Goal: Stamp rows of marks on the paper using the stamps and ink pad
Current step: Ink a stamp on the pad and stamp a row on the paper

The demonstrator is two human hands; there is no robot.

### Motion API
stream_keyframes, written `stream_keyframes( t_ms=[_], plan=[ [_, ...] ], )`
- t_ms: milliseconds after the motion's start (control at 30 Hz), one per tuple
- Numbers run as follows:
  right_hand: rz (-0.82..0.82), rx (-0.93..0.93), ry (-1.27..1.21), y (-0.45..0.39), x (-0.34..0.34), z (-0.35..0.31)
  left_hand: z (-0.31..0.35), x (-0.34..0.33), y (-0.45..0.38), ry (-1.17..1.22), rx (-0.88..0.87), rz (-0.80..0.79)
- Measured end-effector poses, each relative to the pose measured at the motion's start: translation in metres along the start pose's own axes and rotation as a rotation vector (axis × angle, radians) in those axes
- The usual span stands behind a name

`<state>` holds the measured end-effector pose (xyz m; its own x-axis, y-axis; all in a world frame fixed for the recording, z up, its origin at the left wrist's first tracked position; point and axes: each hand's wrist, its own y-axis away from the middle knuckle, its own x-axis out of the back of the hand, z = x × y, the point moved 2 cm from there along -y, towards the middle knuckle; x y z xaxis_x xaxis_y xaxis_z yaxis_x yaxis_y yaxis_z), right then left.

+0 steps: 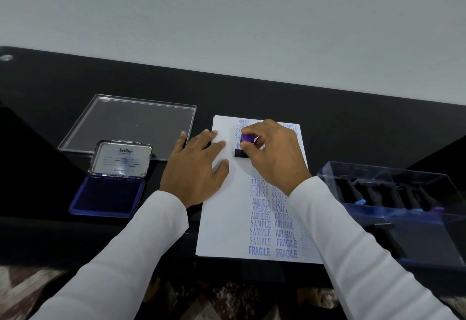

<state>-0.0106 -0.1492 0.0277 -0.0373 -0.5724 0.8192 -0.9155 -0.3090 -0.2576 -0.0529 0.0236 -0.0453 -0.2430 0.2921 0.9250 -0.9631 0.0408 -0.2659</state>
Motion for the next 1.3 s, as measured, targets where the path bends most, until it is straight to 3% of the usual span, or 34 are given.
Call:
stream_keyframes(
  t_ms=[1300],
  plan=[
    [-0.039,-0.029,0.014,-0.0011,0.0017,-0.0007,0.0004,0.0021,0.0,0.014,0.007,-0.01]
  ],
)
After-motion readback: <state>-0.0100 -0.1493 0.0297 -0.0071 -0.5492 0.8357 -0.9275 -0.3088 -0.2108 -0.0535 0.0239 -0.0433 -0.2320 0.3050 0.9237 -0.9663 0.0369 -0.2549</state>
